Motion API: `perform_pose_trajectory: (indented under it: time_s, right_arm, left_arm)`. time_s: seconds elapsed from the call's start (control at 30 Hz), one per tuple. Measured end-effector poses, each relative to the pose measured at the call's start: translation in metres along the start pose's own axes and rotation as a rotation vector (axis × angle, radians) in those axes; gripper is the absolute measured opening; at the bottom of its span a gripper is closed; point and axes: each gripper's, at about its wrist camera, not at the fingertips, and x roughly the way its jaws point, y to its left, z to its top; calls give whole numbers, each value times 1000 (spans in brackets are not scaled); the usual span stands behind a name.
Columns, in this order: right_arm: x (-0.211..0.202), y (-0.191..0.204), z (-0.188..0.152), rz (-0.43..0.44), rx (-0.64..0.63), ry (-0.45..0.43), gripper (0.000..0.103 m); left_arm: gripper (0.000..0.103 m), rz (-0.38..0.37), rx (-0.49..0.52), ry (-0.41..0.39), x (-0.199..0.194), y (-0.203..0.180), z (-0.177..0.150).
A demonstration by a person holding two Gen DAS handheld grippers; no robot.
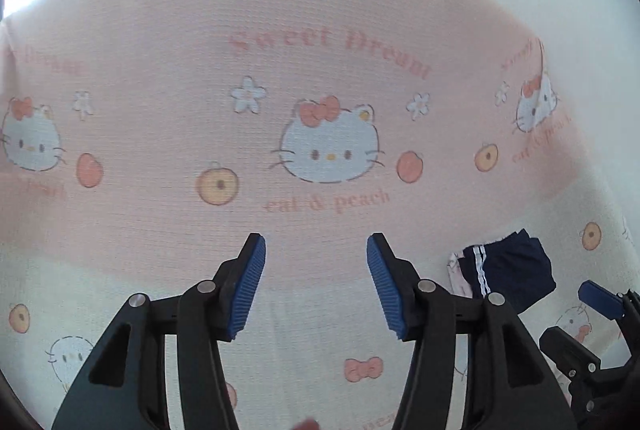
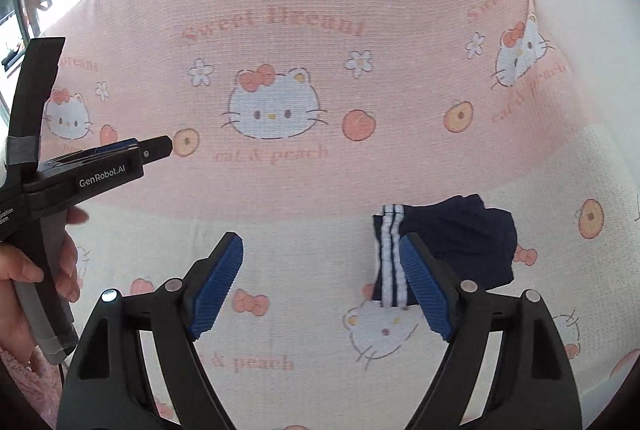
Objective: Fold clothes
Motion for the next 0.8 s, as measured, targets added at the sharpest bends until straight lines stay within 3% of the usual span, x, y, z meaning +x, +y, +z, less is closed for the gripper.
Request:
perform_pose_trajectory:
  time_s: [0.03, 0.23, 0.37, 0.57, 0.67, 0.8]
  right_arm:
    - [-3, 12, 0, 7, -3, 0, 82]
    - [-27, 59, -8, 24, 27, -10, 85]
    - [-48, 82, -21, -17, 7, -29, 85]
    - [-91, 105, -57, -11, -14, -60, 85]
    - [-110, 120, -83, -58, -67, -85, 96]
    - [-131, 131, -117, -43, -115, -87, 96]
  left_arm:
    - [69, 6, -15, -6, -8, 11, -2]
    - [69, 57, -46, -41, -63, 59, -18]
    - [69, 85, -29, -67, -105, 75, -36]
    - [69, 113, -45, -60, -167, 89, -75]
    - [69, 131, -53, -16, -184, 91, -95]
    - [69, 151, -68, -28, -213, 89, -128]
